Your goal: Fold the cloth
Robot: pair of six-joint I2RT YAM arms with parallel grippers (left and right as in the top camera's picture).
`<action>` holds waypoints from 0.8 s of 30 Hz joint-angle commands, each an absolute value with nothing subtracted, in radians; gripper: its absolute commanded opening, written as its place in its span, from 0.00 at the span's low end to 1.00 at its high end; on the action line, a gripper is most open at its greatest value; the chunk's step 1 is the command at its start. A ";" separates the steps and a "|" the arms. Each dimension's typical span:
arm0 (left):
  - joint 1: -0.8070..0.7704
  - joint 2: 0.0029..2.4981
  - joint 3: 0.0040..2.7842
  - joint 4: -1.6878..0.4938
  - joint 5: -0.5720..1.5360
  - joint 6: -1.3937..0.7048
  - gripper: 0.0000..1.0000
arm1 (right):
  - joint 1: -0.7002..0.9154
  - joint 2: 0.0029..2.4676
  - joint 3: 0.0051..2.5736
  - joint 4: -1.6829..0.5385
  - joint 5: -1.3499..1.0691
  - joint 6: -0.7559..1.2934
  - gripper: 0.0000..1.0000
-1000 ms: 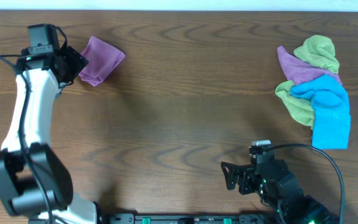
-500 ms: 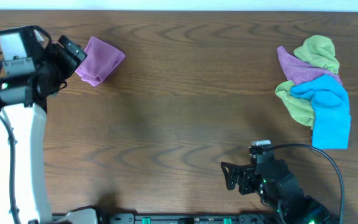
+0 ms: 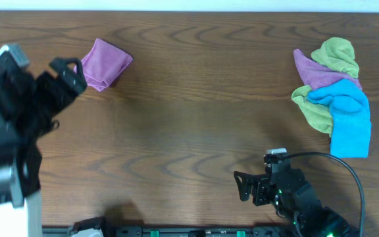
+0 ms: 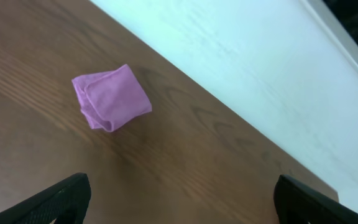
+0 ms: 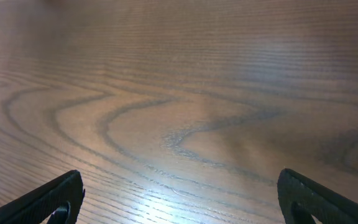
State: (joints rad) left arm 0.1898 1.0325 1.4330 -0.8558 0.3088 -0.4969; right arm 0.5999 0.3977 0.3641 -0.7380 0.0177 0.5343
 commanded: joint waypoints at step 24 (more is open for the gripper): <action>0.196 0.531 1.287 -1.084 0.236 -0.100 0.95 | 0.595 0.391 0.364 -0.738 0.019 0.545 0.99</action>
State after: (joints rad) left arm 0.1902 0.5785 1.3422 -1.0946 0.2737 -0.1417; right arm 0.5999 0.3977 0.3641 -0.7383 0.0177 0.5343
